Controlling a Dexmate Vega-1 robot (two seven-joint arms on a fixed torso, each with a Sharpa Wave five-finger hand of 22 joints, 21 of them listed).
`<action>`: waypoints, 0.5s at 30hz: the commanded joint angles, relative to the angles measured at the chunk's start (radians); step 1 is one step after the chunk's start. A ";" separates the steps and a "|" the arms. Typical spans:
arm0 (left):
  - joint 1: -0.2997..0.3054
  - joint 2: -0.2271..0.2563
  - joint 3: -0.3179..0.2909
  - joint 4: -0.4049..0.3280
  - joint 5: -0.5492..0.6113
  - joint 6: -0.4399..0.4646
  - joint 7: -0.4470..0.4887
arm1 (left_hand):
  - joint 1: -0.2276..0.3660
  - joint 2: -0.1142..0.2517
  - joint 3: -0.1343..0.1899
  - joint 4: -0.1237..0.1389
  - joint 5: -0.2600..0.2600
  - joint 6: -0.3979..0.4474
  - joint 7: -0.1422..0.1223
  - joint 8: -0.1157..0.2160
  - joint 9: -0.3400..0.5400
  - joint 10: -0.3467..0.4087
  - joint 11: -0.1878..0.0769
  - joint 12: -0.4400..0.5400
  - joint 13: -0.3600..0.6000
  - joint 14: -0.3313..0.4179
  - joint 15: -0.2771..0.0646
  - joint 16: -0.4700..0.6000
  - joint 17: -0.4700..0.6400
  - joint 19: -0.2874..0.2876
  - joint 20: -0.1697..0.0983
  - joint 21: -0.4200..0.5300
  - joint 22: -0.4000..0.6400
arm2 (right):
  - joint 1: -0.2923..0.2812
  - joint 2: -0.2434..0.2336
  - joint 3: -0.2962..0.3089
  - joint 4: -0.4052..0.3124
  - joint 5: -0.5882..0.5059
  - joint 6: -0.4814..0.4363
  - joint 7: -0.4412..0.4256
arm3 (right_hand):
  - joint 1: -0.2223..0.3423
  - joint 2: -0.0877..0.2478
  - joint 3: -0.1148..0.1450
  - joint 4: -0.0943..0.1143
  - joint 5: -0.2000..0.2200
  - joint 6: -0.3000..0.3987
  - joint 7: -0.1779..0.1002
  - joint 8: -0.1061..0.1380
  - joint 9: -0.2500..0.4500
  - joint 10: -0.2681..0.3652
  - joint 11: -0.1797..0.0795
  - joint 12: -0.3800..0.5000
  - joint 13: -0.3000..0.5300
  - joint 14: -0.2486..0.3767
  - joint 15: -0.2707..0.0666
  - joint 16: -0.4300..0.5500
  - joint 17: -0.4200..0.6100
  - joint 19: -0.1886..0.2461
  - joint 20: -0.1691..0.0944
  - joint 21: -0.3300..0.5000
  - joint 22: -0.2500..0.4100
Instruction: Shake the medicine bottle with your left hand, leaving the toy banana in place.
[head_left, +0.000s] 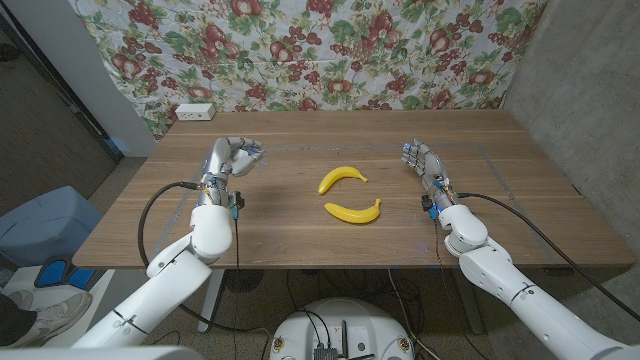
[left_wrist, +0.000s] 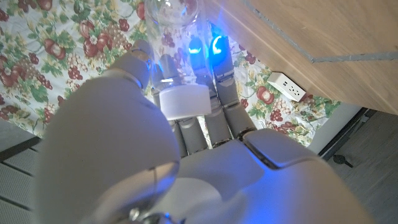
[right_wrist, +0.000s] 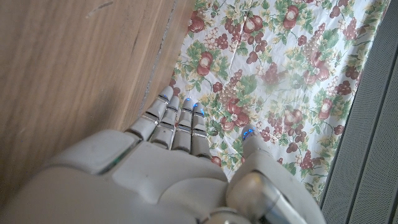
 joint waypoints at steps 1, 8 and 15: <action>-0.029 0.123 -0.009 -0.081 -0.105 0.175 -0.225 | 0.158 0.159 0.005 -0.001 0.004 0.003 0.002 -0.005 0.003 0.006 0.000 0.000 0.002 0.229 -0.282 -0.001 0.058 -0.008 -0.132 0.006 0.000 | -0.004 -0.004 0.004 0.000 0.004 0.005 0.004 | -0.006 0.000 0.002 -0.006 -0.004 0.001 0.005 0.003 0.003 0.002 0.003 0.002 -0.001 0.008 0.000 -0.001 -0.001 0.008 -0.002 -0.002 0.002; -0.052 0.176 0.004 -0.107 -0.149 0.238 -0.278 | 0.159 0.159 0.006 -0.002 0.004 0.004 0.003 -0.004 0.003 0.006 0.000 -0.001 0.003 0.230 -0.282 0.000 0.060 -0.008 -0.133 0.007 0.000 | -0.009 -0.006 0.007 -0.004 0.007 0.009 0.005 | -0.006 0.000 0.002 -0.006 -0.004 0.001 0.005 0.002 0.003 0.003 0.003 0.002 -0.001 0.007 0.000 -0.001 -0.001 0.009 -0.002 -0.003 0.002; -0.061 0.206 0.014 -0.122 -0.175 0.264 -0.283 | 0.159 0.159 0.007 -0.002 0.004 0.003 0.003 -0.005 0.003 0.006 0.000 -0.001 0.004 0.230 -0.282 -0.001 0.060 -0.009 -0.132 0.007 0.000 | -0.020 -0.011 0.011 -0.011 0.006 0.016 0.006 | -0.007 0.000 0.002 -0.006 -0.004 0.001 0.005 0.002 0.003 0.003 0.003 0.002 -0.001 0.007 -0.003 -0.002 -0.001 0.010 -0.002 -0.006 0.002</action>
